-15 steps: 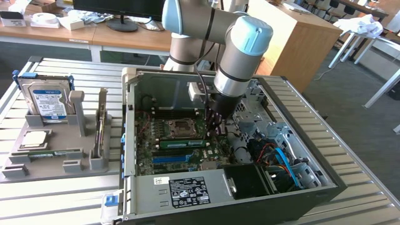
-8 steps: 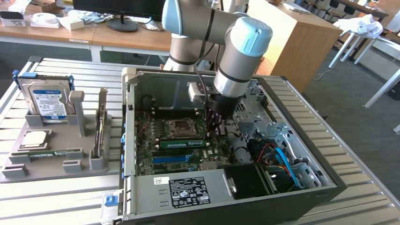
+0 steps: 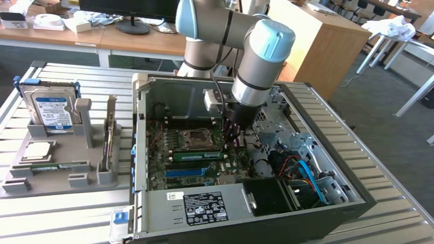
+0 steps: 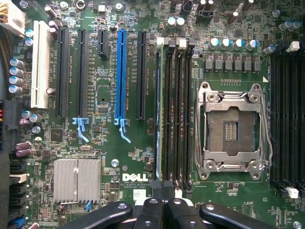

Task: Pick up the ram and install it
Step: 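Press down the ram until it locks into place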

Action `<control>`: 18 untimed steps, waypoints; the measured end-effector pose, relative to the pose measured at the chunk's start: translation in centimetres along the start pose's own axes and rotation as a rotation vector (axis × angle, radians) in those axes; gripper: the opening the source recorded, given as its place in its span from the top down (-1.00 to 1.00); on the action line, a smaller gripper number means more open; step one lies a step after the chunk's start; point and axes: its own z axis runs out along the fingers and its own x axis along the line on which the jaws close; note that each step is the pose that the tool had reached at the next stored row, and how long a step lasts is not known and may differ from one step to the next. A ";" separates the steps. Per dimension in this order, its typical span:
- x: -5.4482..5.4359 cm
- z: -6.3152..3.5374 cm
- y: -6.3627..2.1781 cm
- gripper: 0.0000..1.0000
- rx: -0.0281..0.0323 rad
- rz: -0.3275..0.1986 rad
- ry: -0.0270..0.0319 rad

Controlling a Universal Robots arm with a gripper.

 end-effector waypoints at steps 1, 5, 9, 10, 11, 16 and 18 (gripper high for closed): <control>0.0 0.02 0.00 0.80 0.0001 0.000 -0.0001; 0.0 0.20 -0.01 0.80 0.0007 0.000 0.0000; 0.0 0.25 -0.01 0.80 0.0008 0.000 0.0001; 0.0 0.25 -0.01 0.80 0.0008 0.000 0.0000; 0.0 0.26 -0.01 0.80 0.0008 0.000 -0.0001; 0.0 0.40 -0.01 0.80 0.0008 0.000 0.0001; 0.0 0.40 -0.01 0.80 0.0008 0.000 0.0002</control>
